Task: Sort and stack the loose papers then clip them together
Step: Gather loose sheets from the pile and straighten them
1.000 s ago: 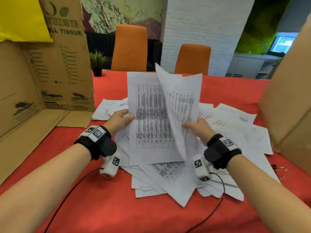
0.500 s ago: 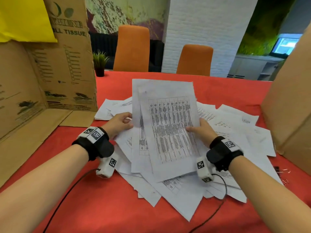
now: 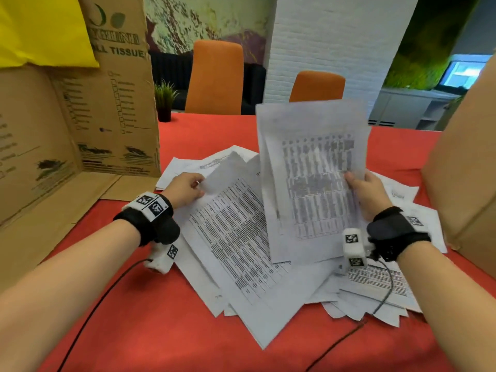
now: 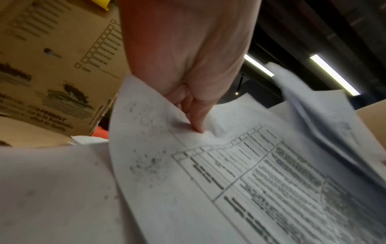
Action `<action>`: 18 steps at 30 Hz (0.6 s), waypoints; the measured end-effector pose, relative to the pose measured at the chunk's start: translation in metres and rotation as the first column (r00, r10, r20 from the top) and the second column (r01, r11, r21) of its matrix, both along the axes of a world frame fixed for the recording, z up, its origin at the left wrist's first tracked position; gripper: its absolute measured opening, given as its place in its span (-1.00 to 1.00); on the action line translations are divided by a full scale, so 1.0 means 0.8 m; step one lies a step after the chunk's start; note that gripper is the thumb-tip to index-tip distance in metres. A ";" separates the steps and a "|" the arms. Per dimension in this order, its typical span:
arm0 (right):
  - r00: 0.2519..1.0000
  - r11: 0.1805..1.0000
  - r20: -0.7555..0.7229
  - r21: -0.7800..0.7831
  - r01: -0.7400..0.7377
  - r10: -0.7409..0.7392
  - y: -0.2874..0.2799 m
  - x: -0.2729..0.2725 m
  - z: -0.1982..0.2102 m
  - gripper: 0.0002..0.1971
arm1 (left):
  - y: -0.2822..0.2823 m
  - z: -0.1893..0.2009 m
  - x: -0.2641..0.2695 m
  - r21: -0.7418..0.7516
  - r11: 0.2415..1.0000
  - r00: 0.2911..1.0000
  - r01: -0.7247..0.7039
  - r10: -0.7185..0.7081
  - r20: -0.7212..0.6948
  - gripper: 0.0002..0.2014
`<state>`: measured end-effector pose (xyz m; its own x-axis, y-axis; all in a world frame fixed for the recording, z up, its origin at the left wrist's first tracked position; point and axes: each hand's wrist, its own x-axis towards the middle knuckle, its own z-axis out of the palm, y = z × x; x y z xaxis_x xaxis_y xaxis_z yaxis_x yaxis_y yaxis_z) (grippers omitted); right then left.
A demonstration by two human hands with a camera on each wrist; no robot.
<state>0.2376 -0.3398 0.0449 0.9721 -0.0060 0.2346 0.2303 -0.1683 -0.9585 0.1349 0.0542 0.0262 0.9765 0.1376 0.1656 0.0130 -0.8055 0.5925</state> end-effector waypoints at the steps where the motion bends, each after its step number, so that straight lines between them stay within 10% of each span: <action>1: 1.000 0.999 0.011 0.045 -0.006 0.006 -0.006 -0.001 0.009 -0.77 | 0.001 0.001 0.003 0.006 1.000 1.000 -0.023 0.023 0.022 -0.79; 6: 0.968 0.920 -0.006 0.309 0.240 -0.250 -0.050 0.026 0.040 -0.73 | 0.012 0.013 0.007 -0.063 0.987 0.974 -0.148 0.157 0.166 -0.93; 10: 1.000 0.859 -0.030 0.512 0.011 0.006 -0.062 0.019 0.054 -0.63 | 0.026 0.039 0.012 -0.056 0.972 0.949 -0.227 0.234 0.211 -0.71; 18: 0.962 0.945 -0.057 0.209 -0.251 0.268 0.009 -0.021 0.071 -0.83 | -0.017 0.155 0.036 0.134 0.985 0.982 -0.108 0.085 0.166 -0.70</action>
